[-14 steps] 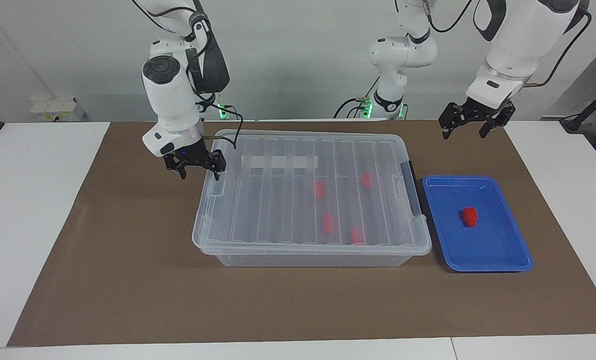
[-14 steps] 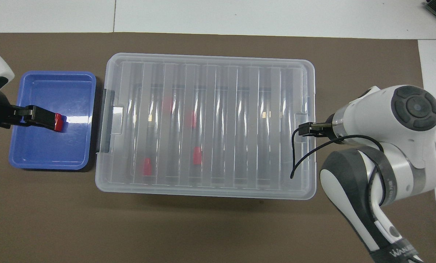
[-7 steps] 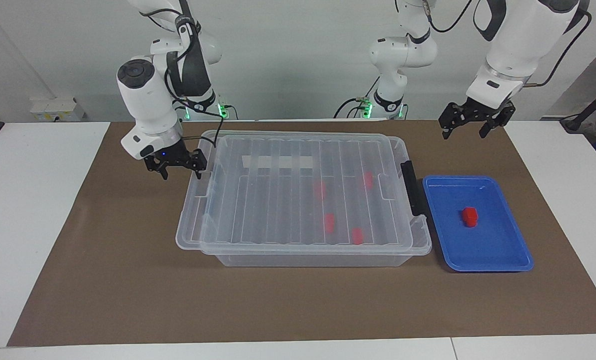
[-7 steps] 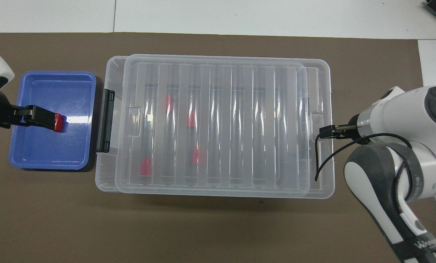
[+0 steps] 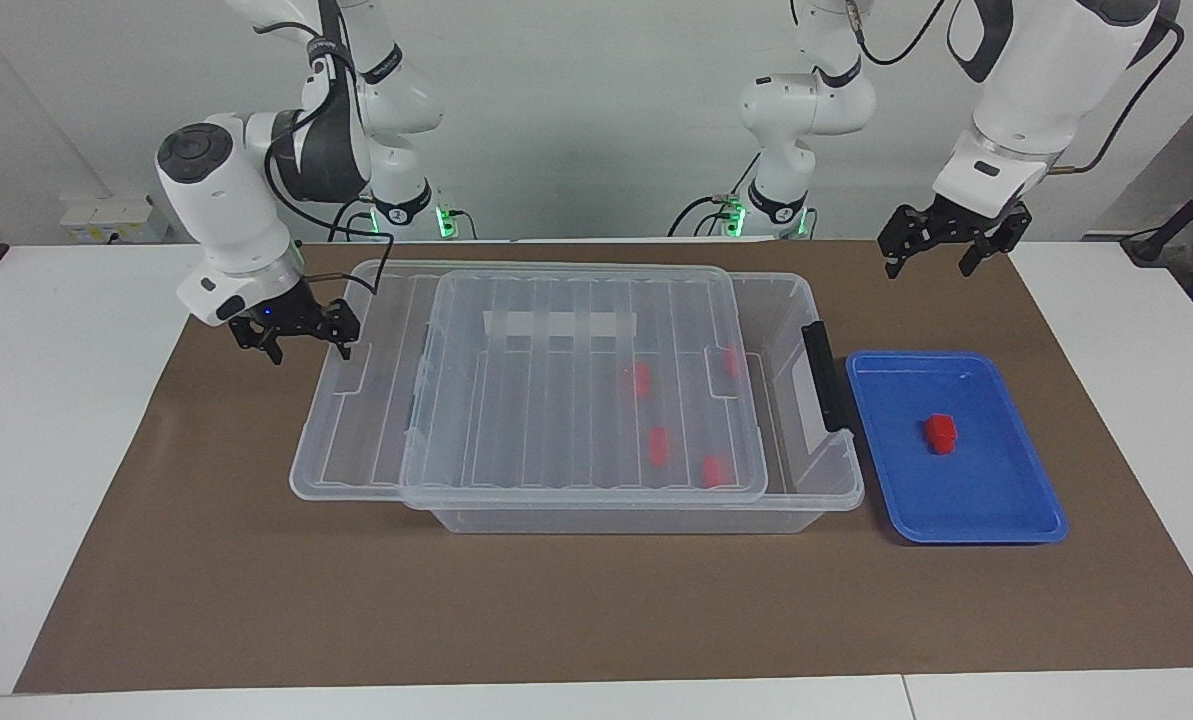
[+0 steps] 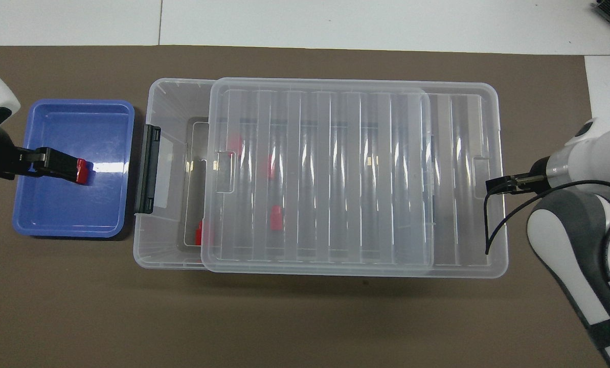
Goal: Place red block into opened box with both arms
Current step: 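Slide the clear lid away from the blue tray with the right gripper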
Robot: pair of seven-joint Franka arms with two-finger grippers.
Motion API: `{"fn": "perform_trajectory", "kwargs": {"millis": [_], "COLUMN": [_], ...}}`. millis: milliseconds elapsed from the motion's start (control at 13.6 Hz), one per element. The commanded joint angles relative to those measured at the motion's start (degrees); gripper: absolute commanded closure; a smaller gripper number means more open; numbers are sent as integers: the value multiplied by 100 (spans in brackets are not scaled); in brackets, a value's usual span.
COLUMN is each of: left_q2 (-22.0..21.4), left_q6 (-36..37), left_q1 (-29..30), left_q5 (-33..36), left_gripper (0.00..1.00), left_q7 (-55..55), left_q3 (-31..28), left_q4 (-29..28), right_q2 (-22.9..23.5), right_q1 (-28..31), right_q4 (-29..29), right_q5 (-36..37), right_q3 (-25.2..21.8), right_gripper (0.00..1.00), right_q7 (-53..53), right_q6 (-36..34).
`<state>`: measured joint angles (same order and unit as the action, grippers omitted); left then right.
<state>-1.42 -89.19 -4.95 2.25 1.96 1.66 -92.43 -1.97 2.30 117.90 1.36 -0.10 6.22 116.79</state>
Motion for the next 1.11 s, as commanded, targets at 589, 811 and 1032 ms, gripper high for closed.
{"fn": "perform_trajectory", "kwargs": {"millis": [589, 811, 1032], "left_q2": [-130, -130, -130], "left_q6": [-37, -37, -37], "left_q1": [2, 2, 2], "left_q5": [39, 48, 39], "left_gripper": [0, 0, 0], "left_q7": [24, 24, 24], "left_q3": [-16, -16, -16], "left_q4": [-109, -109, -109], "right_q2": [-119, -111, -111], "right_q1": [930, 957, 974], "right_q4": [137, 146, 146], "right_q5": [39, 40, 40], "right_q3": [28, 28, 28], "right_gripper": [0, 0, 0], "right_q7": [1109, 1118, 1109], "right_q6": [159, 160, 160]}}
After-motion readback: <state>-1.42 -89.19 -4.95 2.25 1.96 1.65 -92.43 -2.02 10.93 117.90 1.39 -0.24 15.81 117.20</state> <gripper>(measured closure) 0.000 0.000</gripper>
